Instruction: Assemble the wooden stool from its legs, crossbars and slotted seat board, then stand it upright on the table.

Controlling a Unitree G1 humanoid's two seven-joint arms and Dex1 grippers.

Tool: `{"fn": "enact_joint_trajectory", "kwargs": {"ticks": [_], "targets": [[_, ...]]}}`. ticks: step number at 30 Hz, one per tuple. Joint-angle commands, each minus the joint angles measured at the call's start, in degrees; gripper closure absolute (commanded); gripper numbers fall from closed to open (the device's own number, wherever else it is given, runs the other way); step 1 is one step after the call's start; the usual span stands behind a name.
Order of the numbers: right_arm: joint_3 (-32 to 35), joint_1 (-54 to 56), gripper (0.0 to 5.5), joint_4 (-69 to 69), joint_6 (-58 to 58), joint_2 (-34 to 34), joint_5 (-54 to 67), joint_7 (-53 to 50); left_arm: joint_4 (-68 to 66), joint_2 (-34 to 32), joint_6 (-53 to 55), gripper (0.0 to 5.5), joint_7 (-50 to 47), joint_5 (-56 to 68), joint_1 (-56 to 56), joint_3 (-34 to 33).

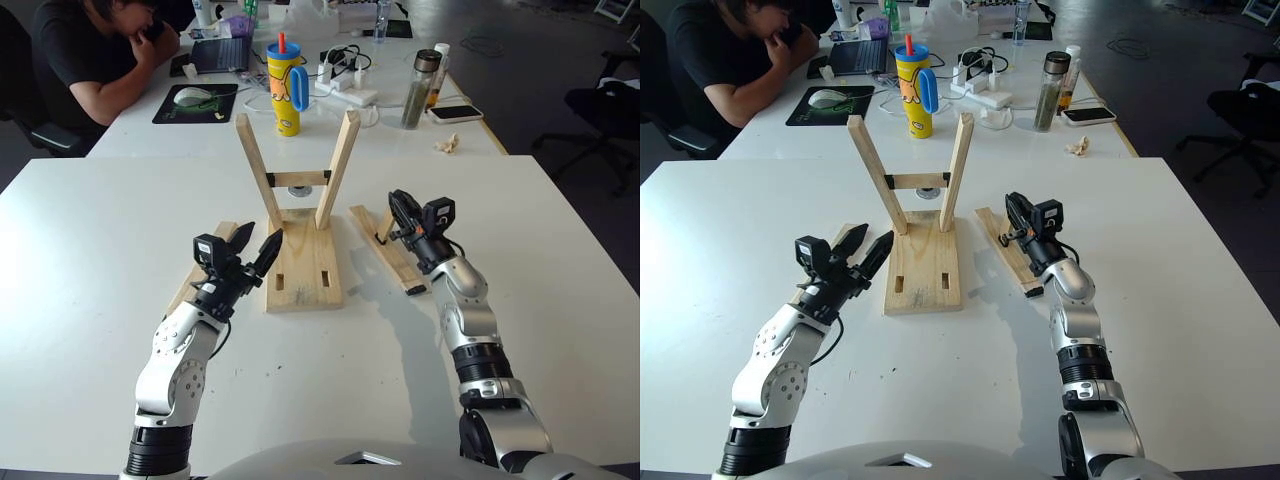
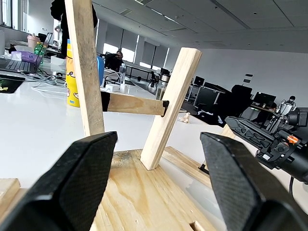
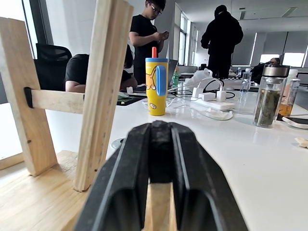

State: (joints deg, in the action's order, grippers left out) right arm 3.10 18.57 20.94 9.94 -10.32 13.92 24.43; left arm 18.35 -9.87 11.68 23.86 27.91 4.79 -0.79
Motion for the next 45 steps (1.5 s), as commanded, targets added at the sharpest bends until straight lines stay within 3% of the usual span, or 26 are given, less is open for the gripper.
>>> {"fn": "enact_joint_trajectory", "kwargs": {"ticks": [1, 4, 5, 13, 18, 30, 36, 40, 45], "targets": [[-0.93, -3.29, 5.05, 4.05, -5.54, -1.18, -3.00, -1.48, -0.93, -0.35, -0.09, 2.29, -0.05, -0.94, -0.45, -0.37], [-0.81, -2.10, 5.05, 1.72, -6.41, -1.56, -2.02, -0.85, -1.08, -0.26, -0.28, 2.29, -0.11, -0.98, -0.41, -0.46], [-0.58, -1.62, 4.69, 0.75, -6.59, -1.60, -1.73, -1.06, -1.10, -0.18, -0.28, 2.29, -0.09, -0.87, -0.43, -0.48], [1.62, 4.69, 3.47, -14.57, -19.78, -1.52, 3.63, -3.09, -0.61, 0.12, -0.11, 2.29, -0.09, -0.23, -0.48, -0.72], [3.36, 11.24, 3.47, -22.73, -26.74, -2.41, 5.85, -6.24, -0.72, 0.51, -0.46, 2.29, -0.15, -0.59, -0.05, -0.33], [4.10, 23.03, 5.43, -14.56, -23.41, -2.32, 3.53, -8.01, -2.97, 1.15, -1.58, 2.29, 0.20, -1.60, -2.19, 0.17], [5.31, 27.50, 5.48, -6.52, -18.50, -2.43, 3.04, -7.91, -3.70, 1.25, -1.74, 2.29, 0.48, -1.73, -3.05, 0.54], [9.39, 30.07, 5.48, 0.61, -19.06, -2.63, 6.78, -7.17, -3.99, 1.18, -1.94, 2.29, 0.58, -1.77, -3.10, 0.38], [9.80, 30.41, 5.48, 5.77, -20.34, -2.87, 7.27, -5.30, -4.17, 1.34, -2.10, 2.29, 0.42, -1.93, -3.06, 0.53]]}}
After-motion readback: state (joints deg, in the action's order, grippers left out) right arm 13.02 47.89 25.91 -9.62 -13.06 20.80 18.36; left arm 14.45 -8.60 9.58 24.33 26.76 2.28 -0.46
